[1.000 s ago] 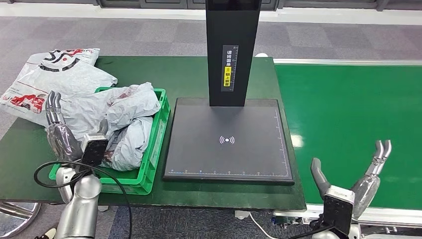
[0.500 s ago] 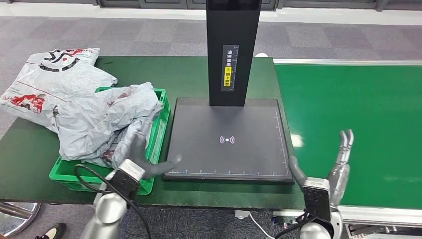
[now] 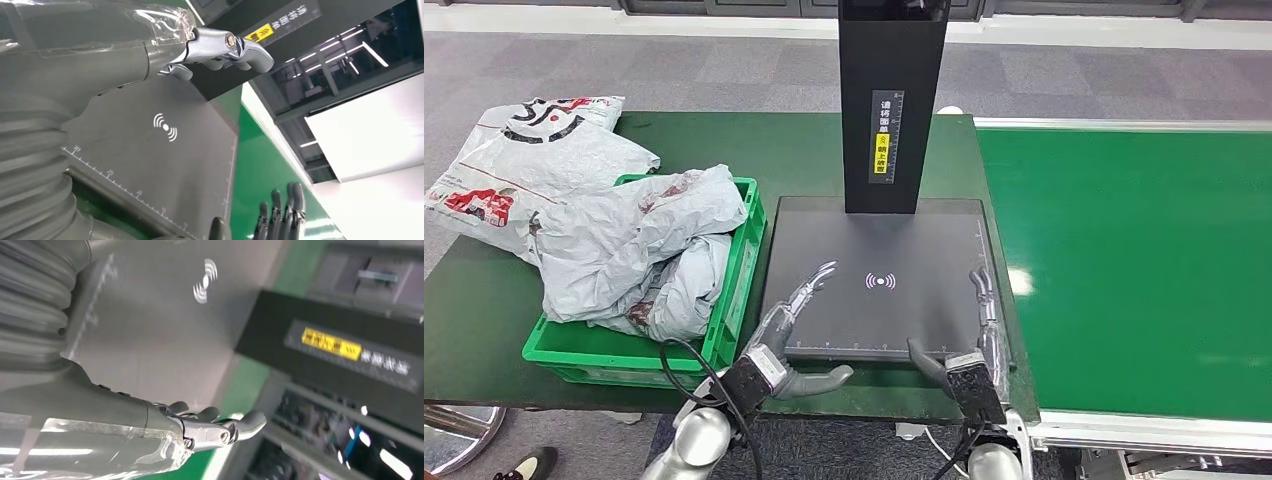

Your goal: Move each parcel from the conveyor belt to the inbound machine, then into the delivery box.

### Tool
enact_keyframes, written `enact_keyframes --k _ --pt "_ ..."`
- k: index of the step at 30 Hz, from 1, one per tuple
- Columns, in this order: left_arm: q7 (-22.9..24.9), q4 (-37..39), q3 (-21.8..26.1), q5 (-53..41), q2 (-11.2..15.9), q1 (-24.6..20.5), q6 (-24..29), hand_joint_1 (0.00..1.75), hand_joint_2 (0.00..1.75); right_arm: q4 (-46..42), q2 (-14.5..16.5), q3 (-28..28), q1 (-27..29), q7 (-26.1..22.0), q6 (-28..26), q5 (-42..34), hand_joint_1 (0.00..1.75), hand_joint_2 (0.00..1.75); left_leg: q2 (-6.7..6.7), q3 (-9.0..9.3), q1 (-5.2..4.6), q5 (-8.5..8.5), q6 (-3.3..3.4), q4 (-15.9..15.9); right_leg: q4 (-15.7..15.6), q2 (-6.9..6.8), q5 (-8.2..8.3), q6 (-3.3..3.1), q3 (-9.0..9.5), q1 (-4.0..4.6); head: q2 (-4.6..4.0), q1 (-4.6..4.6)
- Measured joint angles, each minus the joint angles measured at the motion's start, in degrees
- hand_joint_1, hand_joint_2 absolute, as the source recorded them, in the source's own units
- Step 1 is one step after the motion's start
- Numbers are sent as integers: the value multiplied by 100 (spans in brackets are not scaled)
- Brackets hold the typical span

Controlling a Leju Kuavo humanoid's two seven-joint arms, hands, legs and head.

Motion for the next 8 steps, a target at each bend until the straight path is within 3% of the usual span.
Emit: enact_keyframes --k 8 --pt "-2 273 -1 -75 14 -109 81 0 175 411 1 37 -179 -368 752 -740 0 175 0 -3 -1 1 1 1 -1 -1 1 1 0 -4 0 0"
